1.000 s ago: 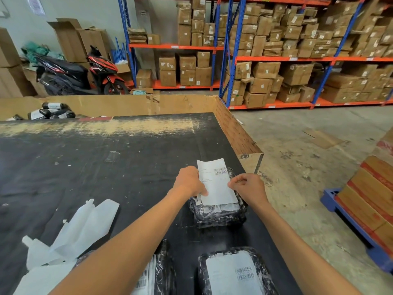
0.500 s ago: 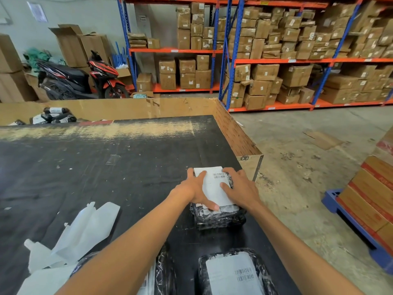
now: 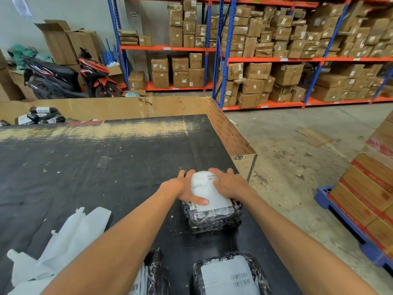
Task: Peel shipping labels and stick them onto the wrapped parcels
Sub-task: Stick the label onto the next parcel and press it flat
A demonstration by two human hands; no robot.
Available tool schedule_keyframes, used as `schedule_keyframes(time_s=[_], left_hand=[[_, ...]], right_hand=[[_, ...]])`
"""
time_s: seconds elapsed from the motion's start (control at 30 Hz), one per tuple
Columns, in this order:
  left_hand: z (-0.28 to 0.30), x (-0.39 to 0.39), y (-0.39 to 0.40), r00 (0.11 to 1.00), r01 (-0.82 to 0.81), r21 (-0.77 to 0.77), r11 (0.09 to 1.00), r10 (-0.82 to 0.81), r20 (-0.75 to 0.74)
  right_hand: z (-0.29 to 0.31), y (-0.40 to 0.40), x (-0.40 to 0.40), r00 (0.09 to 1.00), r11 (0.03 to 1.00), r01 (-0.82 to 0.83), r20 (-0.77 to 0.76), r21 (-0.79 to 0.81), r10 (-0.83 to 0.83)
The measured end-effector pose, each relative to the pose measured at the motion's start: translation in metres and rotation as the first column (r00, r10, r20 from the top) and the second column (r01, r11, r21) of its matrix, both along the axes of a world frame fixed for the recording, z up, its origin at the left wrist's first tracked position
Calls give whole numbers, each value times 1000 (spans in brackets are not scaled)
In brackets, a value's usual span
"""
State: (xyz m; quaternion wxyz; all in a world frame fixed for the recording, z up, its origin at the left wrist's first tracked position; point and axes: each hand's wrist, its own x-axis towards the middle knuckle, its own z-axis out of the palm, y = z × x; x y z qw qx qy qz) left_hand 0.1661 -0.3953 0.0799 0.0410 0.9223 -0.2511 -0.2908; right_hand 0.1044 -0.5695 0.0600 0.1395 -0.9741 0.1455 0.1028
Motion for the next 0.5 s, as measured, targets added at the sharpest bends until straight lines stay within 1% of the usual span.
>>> schedule_keyframes(time_s=[0.13,0.2,0.33,0.5], left_hand=[[2,2,1,999,-5,12,1000,5,39],[1,2,1,1000,22,20,1000,-22,22],[3,4,2,998,58,-21,998,-59,-21],[7,6,-5,997,72,52,996,-72,2]], right_hand=[[2,-1,6,998,999,40,-44,0,-40],[4,0,5,998,1000,24,-56,10,-24],[7,-1,0,998,999,-4,-61,47,7],[5,-2,5,998,999,23,-58,46,-21]])
